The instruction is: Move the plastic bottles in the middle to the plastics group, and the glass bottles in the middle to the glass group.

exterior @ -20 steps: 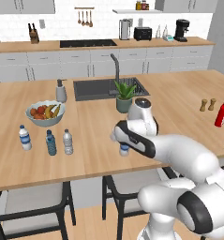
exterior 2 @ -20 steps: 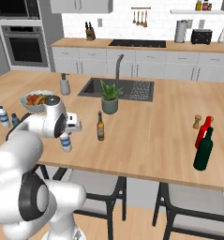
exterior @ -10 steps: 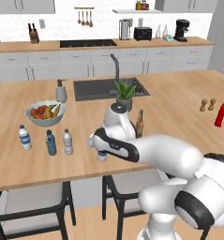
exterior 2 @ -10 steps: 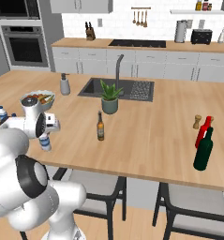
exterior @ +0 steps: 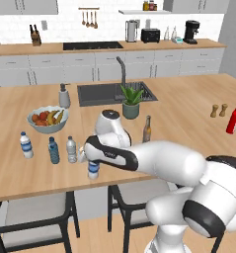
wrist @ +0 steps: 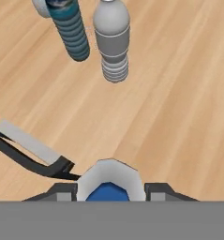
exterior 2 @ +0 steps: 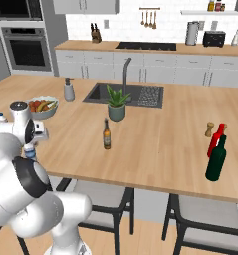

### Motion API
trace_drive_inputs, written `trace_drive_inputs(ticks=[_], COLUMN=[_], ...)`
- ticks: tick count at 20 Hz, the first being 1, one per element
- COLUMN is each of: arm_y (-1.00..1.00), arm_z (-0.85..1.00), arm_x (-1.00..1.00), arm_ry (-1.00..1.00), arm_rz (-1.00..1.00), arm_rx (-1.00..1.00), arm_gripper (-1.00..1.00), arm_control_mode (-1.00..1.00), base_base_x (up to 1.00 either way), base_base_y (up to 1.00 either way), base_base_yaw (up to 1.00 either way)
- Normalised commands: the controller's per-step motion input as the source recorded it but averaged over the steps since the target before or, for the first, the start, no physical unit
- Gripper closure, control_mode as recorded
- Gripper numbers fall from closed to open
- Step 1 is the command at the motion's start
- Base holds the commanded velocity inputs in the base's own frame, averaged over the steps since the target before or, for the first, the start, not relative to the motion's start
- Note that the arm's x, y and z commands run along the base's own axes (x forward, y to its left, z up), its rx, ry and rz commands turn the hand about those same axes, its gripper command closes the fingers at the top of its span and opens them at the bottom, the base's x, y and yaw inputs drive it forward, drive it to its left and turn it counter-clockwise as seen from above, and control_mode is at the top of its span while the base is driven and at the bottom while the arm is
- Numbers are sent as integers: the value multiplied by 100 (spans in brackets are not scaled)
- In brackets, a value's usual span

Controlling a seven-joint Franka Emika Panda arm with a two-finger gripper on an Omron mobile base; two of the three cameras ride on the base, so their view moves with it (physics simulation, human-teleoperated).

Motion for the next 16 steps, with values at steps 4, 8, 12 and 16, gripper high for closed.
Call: trace_drive_inputs(ticks=[4, 8, 12, 16], arm_y=[72, 70, 62, 38], arm_z=[5, 18, 22, 8], arm_x=[-2, 0, 9, 13], arm_ry=[0, 0, 1, 0], arm_rz=[3, 0, 0, -2], arm_rx=[0, 0, 0, 0], arm_gripper=[100, 100, 100, 100], arm_control_mode=[-100, -100, -100, -100], base_base_x=[0, 0, 0, 0], base_base_y=[0, 0, 0, 0], base_base_yaw=[0, 0, 0, 0])
